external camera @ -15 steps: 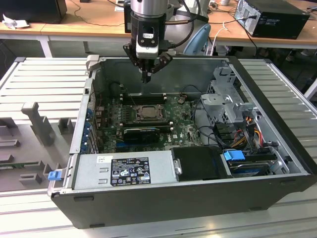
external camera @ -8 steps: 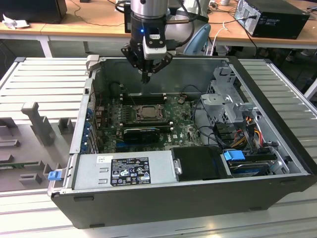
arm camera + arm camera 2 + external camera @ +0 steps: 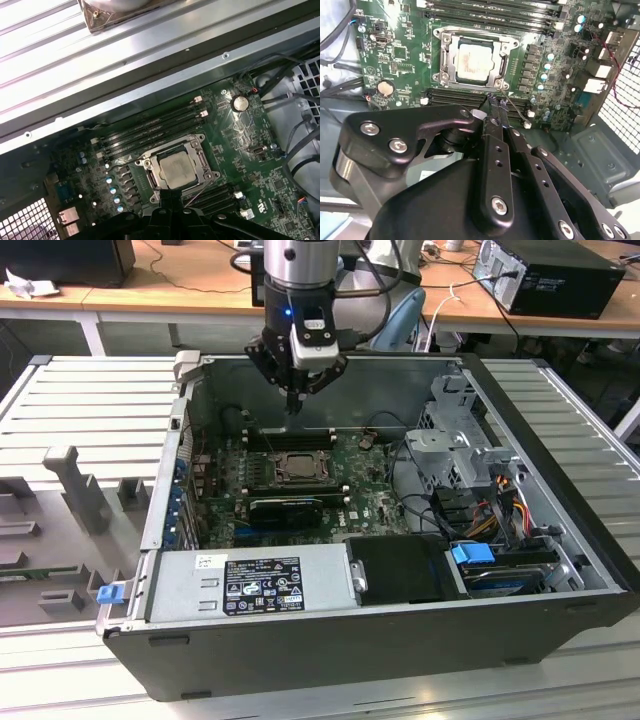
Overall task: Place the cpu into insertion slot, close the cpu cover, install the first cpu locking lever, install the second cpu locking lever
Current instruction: 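Install the first cpu locking lever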
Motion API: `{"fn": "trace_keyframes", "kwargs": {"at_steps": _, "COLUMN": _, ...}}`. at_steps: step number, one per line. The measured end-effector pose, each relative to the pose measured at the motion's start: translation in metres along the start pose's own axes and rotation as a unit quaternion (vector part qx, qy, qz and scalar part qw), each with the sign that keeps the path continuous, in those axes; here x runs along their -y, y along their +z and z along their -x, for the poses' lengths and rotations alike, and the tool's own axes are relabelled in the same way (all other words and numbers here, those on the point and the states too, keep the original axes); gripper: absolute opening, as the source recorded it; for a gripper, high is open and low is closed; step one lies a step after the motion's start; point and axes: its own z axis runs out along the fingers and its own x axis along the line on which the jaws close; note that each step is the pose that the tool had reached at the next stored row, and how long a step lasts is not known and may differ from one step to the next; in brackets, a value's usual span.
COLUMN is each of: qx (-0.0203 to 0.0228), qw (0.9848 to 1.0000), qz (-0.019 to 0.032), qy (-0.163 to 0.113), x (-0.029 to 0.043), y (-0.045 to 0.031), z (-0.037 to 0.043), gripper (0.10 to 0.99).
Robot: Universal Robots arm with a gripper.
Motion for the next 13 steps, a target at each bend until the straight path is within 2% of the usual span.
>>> {"fn": "trace_keyframes", "kwargs": {"at_steps": 2, "qx": -0.0003, "qw": 1.0000, "qz": -0.0002, "qy": -0.007, "x": 0.0000, "y": 0.0011, "z": 0.0000, "gripper": 0.106}}
{"fn": "trace_keyframes", "kwargs": {"at_steps": 5, "qx": -0.0013, "qw": 0.9993, "qz": -0.0008, "qy": -0.037, "x": 0.0001, "y": 0.0029, "z": 0.0000, "gripper": 0.106}}
{"fn": "trace_keyframes", "kwargs": {"at_steps": 9, "qx": -0.0031, "qw": 0.9963, "qz": -0.0020, "qy": -0.085, "x": 0.0002, "y": 0.0049, "z": 0.0001, "gripper": 0.106}}
{"fn": "trace_keyframes", "kwargs": {"at_steps": 13, "qx": -0.0034, "qw": 0.9955, "qz": -0.0021, "qy": -0.095, "x": 0.0002, "y": 0.0064, "z": 0.0001, "gripper": 0.106}}
